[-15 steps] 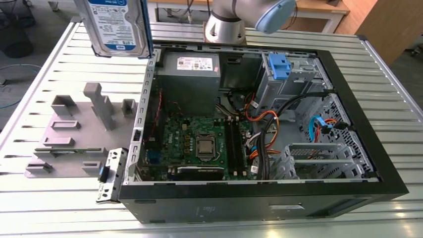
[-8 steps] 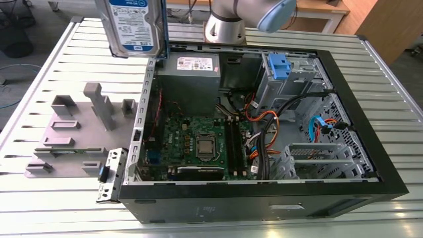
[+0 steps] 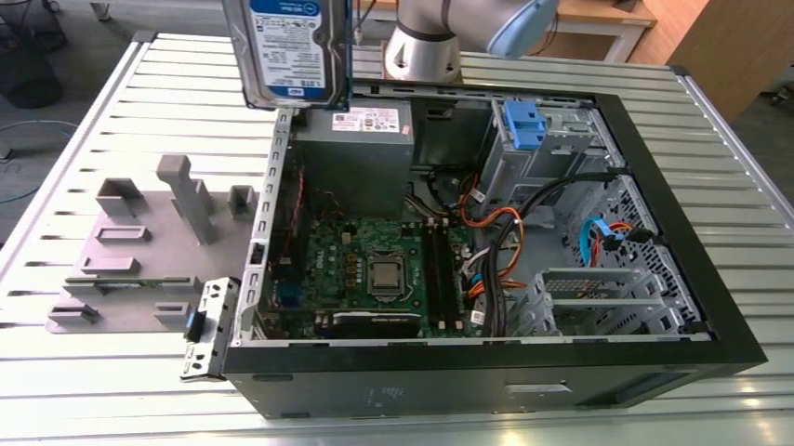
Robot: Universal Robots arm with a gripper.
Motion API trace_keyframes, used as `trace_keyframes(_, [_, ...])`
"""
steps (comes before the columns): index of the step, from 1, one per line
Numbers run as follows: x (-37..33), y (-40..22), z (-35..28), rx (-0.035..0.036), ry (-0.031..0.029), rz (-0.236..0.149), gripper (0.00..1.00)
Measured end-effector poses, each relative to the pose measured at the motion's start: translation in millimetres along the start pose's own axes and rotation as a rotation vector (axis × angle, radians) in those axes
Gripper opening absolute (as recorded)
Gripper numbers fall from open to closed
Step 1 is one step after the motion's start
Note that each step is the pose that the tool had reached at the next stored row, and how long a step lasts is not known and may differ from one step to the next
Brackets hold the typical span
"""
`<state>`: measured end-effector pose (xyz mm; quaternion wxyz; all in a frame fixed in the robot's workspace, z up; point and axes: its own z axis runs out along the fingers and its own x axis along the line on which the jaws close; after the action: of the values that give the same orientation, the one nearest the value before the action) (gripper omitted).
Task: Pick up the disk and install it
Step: 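Pick up the disk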
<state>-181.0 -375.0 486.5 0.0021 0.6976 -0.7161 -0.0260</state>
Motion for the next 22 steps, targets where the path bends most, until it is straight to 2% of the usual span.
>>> trace_keyframes(12, [-1.3, -48.7, -1.8, 0.0, 0.0, 0.0, 0.35])
trace_keyframes(18, [-1.7, -63.6, -2.4, 0.0, 0.0, 0.0, 0.35])
trace_keyframes(22, [-1.8, -68.0, -2.6, 0.0, 0.0, 0.0, 0.35])
